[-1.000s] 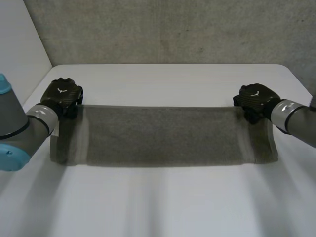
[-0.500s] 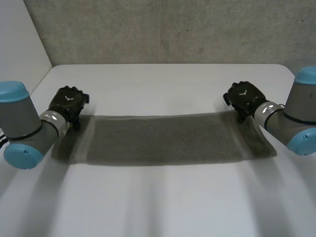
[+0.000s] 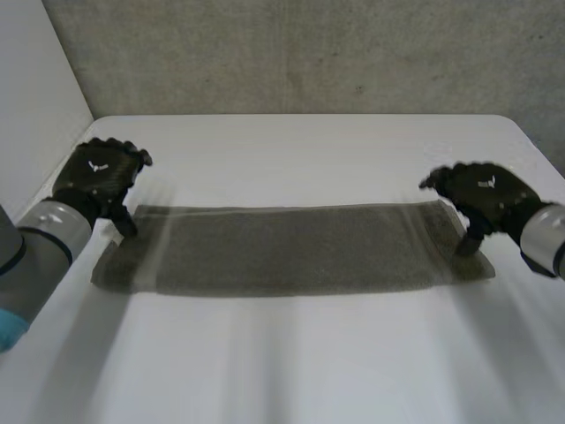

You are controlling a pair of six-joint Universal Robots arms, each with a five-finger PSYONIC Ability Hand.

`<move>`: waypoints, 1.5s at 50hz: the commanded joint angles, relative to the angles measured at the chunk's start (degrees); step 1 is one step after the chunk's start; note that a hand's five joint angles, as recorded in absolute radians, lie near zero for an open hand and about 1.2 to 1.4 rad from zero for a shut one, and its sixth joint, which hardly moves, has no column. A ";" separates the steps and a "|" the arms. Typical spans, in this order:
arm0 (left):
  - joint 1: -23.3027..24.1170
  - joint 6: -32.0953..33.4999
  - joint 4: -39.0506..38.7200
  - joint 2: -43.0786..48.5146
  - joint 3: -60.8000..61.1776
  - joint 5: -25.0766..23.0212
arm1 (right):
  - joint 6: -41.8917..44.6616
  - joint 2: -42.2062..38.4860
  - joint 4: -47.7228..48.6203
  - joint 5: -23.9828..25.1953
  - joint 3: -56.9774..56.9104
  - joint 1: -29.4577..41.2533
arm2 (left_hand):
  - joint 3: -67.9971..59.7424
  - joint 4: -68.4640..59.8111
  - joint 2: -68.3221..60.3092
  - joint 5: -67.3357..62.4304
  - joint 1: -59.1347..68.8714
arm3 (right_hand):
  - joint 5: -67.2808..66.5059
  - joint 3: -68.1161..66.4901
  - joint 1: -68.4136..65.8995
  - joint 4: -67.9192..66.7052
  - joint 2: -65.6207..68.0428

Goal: Fold the towel.

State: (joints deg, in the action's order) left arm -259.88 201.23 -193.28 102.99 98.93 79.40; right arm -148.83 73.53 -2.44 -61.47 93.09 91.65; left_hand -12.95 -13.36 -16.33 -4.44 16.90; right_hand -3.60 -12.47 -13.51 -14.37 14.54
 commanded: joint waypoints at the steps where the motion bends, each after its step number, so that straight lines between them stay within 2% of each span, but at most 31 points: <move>1: 0.60 -1.63 0.01 -1.04 3.38 -1.27 | 6.96 -1.63 1.03 0.48 5.95 -4.81 | 2.95 3.36 1.58 -0.32 -2.14 | 3.60 2.47 3.51 4.37 -4.54; 5: 0.95 -2.07 -0.60 -0.95 3.73 -1.27 | 8.73 -4.71 3.06 1.09 6.66 -6.40 | 2.95 3.36 1.58 -0.32 -2.14 | 3.60 2.47 3.51 4.37 -4.54; 18: 1.13 -2.16 -1.13 -1.22 3.99 -1.18 | 9.52 -12.62 8.42 1.18 5.17 -6.66 | 2.95 3.36 1.58 -0.32 -2.14 | -22.39 2.47 -22.47 4.37 21.44; 20: 1.13 -2.16 -1.13 -1.30 4.26 -1.18 | 9.96 -13.50 8.86 1.09 4.38 -6.58 | 2.95 3.36 1.58 -0.32 -2.14 | -49.48 2.47 -49.57 4.37 48.54; 21: 1.13 -2.16 -1.13 -1.39 4.26 -1.18 | 9.96 -13.50 8.86 1.09 4.38 -6.58 | 2.95 3.36 1.58 -0.32 -2.14 | -49.64 2.47 -49.72 4.37 48.69; 22: 1.13 -2.16 -1.13 -1.65 4.34 -1.18 | 10.13 -13.50 8.95 1.09 4.20 -6.58 | 2.95 3.36 1.58 -0.32 -2.14 | -62.63 2.47 -62.71 4.37 61.68; 23: 1.13 -2.16 -1.13 -1.66 4.35 -1.18 | 10.31 -13.59 8.95 1.09 4.11 -6.58 | 2.95 3.36 1.58 -0.32 -2.14 | -66.36 2.47 -66.45 4.37 65.42; 29: 1.04 -2.16 -1.22 -2.01 4.43 -1.18 | 10.66 -13.41 9.04 0.83 3.85 -7.63 | 2.95 3.36 1.58 -0.32 -2.14 | -66.40 2.47 -66.49 4.37 65.46; 39: 0.69 -2.16 -1.13 -3.24 4.78 -1.18 | 13.99 -8.50 7.98 1.27 -0.44 -23.34 | 2.95 3.36 1.58 -0.32 -2.14 | -66.40 2.47 -66.49 4.37 65.46; 43: 0.69 -2.16 -1.13 -3.24 4.87 -1.18 | 15.15 -7.44 6.49 1.18 -3.45 -24.59 | 2.95 3.36 1.58 -0.32 -2.14 | -66.40 2.47 -66.49 4.37 65.46; 48: 0.95 -2.16 -1.13 -3.15 4.87 -1.18 | 14.44 -4.19 2.45 0.48 -8.63 -22.84 | 2.95 3.36 1.58 -0.32 -2.14 | -66.40 2.47 -66.49 4.37 65.46; 50: 1.04 -2.16 -1.13 -3.15 4.87 -1.18 | 11.65 -0.86 1.30 -1.35 -10.82 -16.90 | 2.95 3.36 1.58 -0.32 -2.14 | -66.40 2.47 -66.49 4.37 65.46; 51: 1.04 -2.16 -1.13 -3.15 4.87 -1.09 | 11.63 -0.85 1.30 -1.37 -10.83 -16.86 | 2.95 3.36 1.58 -0.32 -2.14 | -66.40 2.47 -66.49 4.37 65.46; 52: 1.04 -2.16 -1.13 -3.15 4.87 -1.09 | 9.28 0.20 1.39 -3.02 -11.87 -12.77 | 2.95 3.36 1.58 -0.32 -2.14 | -66.40 2.47 -66.49 4.37 65.46; 53: 1.04 -2.16 -1.13 -3.15 4.87 -1.09 | 9.26 0.21 1.39 -3.04 -11.88 -12.73 | 2.95 3.36 1.58 -0.32 -2.14 | -66.40 2.47 -66.49 4.37 65.46; 55: 1.04 -2.16 -1.13 -3.15 4.87 -1.09 | 6.37 0.74 1.56 -6.97 -13.63 -3.46 | 2.95 3.36 1.58 -0.32 -2.14 | -66.40 2.47 -66.49 4.37 65.46; 56: 1.13 -2.16 -1.13 -3.24 4.87 -1.00 | 6.36 0.74 1.57 -6.99 -13.64 -3.41 | 2.95 3.36 1.58 -0.32 -2.14 | -66.40 2.47 -66.49 4.37 65.46; 58: 1.13 -2.16 -1.13 -3.24 4.87 -0.91 | 6.44 -0.14 1.91 -10.66 -15.74 8.31 | 2.95 3.36 1.58 -0.32 -2.14 | -66.40 2.47 -66.49 4.37 65.46; 59: 1.13 -2.16 -1.13 -3.33 4.87 -0.83 | 6.44 -0.14 1.92 -10.68 -15.75 8.36 | 2.95 3.36 1.58 -0.32 -2.14 | -66.40 2.47 -66.49 4.37 65.46; 60: 1.13 -2.16 -1.13 -3.33 4.87 -0.83 | 6.71 -1.53 2.27 -12.42 -16.71 13.76 | 2.95 3.36 1.58 -0.32 -2.14 | -66.40 2.47 -66.49 4.37 65.46; 61: 1.13 -2.16 -1.13 -3.33 4.87 -0.83 | 6.71 -1.55 2.27 -12.44 -16.72 13.81 | 2.95 3.36 1.58 -0.32 -2.14 | -66.40 2.47 -66.49 4.37 65.46; 63: 1.13 -2.16 -1.13 -3.33 4.87 -0.74 | 7.32 -5.83 2.97 -15.42 -18.73 23.44 | 2.95 3.36 1.58 -0.32 -2.14 | -66.40 2.47 -66.49 4.37 65.46; 64: 1.13 -2.16 -1.13 -3.33 4.87 -0.74 | 7.32 -5.85 2.97 -15.43 -18.74 23.48 | 2.95 3.36 1.58 -0.32 -2.14 | -66.40 2.47 -66.49 4.37 65.46; 66: 1.13 -2.16 -1.13 -3.33 4.96 -0.65 | 7.85 -10.66 3.76 -17.00 -20.66 31.70 | 2.95 3.36 1.58 -0.32 -2.14 | -66.40 2.47 -66.49 4.37 65.46; 67: 1.21 -2.24 -1.13 -3.33 4.96 -0.65 | 7.85 -10.69 3.76 -17.01 -20.67 31.74 | 2.95 3.36 1.58 -0.32 -2.14 | -66.40 2.47 -66.49 4.37 65.46; 69: 1.39 -2.25 -1.13 -3.33 4.96 -0.65 | 8.29 -16.55 4.81 -17.45 -22.07 37.96 | 2.95 3.36 1.58 -0.32 -2.14 | -66.40 2.47 -66.49 4.37 65.46; 75: 2.36 -2.25 -1.13 -3.24 4.87 -0.56 | 10.58 -24.66 5.52 -18.77 -24.19 43.79 | 2.95 3.36 1.74 -0.15 -2.31 | -66.40 2.47 -66.49 4.37 65.46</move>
State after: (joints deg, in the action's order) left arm -258.22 199.00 -194.41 99.68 103.86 78.81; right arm -140.43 57.34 2.23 -79.18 71.02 129.46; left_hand -12.95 -13.36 -16.33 -4.45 16.90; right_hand -66.43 -12.47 -74.99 -14.37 74.68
